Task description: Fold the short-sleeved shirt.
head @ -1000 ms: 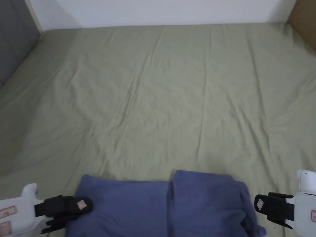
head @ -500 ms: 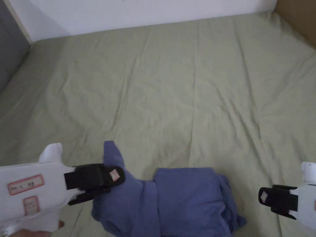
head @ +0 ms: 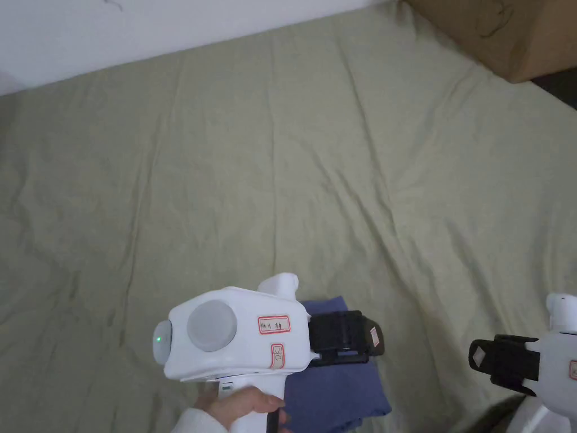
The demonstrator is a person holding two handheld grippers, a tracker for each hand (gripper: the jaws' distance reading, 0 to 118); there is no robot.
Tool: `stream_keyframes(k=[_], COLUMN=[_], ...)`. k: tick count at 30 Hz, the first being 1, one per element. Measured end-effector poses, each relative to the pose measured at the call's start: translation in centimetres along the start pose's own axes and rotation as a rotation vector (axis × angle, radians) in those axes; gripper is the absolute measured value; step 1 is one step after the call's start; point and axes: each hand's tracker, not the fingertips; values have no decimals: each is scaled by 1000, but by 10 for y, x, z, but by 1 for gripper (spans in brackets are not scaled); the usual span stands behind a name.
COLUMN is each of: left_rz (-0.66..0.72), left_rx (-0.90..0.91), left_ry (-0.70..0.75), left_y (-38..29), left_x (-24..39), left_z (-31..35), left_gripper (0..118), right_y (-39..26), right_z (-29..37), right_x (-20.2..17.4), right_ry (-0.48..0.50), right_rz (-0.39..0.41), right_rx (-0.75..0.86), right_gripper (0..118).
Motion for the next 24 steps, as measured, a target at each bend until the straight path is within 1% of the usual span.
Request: stream_keyframes(k=[3, 4, 5, 6, 8, 9, 11, 15, 18, 21, 24], left_rz=[40, 56, 73, 96, 131, 146, 153, 174, 158, 104, 37], left_rx=[34, 69, 101, 139, 204, 237, 271, 273, 193, 104, 45], left_ry=[30, 22, 22, 31, 86, 111, 149, 111, 58, 52, 7], left_y=[-1, -2, -5, -7, -16, -21, -32, -46, -45, -39, -34], left_x=[-10, -16, -23, -31, -47, -55, -69, -85, -74, -55, -32], left_z=[20, 32, 46, 61, 86, 97, 108, 104, 72, 28, -3], left_gripper=[105, 101, 87, 70, 11, 8, 7, 4, 3, 3, 3], right_y=[-2, -2, -2, -1, 1, 1, 2, 2, 0, -3, -4], right_z=[4, 5, 5, 5, 2, 0, -4, -10, -13, -12, -8], right_x=[9, 10, 10, 8, 7, 6, 2, -5, -8, -5, 0], right_ry=[-12, -17, -20, -23, -24, -24, -17, 5, 7, 2, -3], right_rz=[-9, -6, -1, 3, 8, 11, 14, 27, 42, 40, 27], right_rx=[4, 6, 8, 8, 9, 10, 12, 6, -9, -12, -9], right_gripper=[3, 3, 3, 3, 3, 3, 3, 3, 3, 3, 3])
